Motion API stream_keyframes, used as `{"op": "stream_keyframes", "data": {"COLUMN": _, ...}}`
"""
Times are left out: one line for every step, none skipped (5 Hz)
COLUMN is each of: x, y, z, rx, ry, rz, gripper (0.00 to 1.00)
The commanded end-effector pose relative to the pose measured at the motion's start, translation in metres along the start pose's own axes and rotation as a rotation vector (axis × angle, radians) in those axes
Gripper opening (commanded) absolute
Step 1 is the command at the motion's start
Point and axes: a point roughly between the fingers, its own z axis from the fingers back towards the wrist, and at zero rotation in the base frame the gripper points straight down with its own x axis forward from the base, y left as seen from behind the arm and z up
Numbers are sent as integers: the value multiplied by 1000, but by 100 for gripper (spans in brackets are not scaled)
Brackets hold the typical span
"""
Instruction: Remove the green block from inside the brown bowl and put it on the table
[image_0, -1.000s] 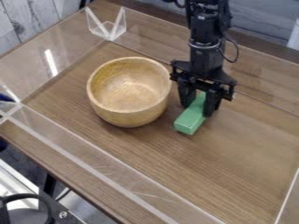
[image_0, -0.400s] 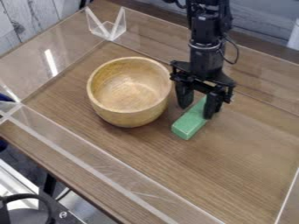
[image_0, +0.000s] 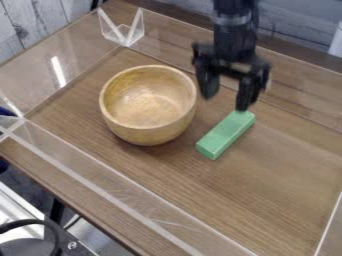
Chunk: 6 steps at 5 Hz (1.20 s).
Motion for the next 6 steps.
{"op": "stream_keyframes", "data": {"x": 9, "y": 4, "z": 52, "rx": 17, "ry": -102, "rz": -10, "gripper": 100}}
{"op": "stream_keyframes", "data": {"x": 3, "y": 10, "z": 78, "rx": 26, "ry": -121, "rz": -19, "gripper": 100}}
{"op": "stream_keyframes", "data": {"x": 0, "y": 9, "z": 72, "rx": 28, "ry": -114, "rz": -35, "gripper": 100}}
{"op": "stream_keyframes", "data": {"x": -4, "y": 8, "z": 61, "rx": 25, "ry": -87, "rz": -44, "gripper": 100}}
{"op": "stream_keyframes", "data": {"x": -8, "y": 7, "z": 50, "rx": 25, "ry": -71, "rz": -59, "gripper": 100}}
{"op": "stream_keyframes", "data": {"x": -7, "y": 6, "z": 40, "rx": 27, "ry": -67, "rz": -73, "gripper": 100}}
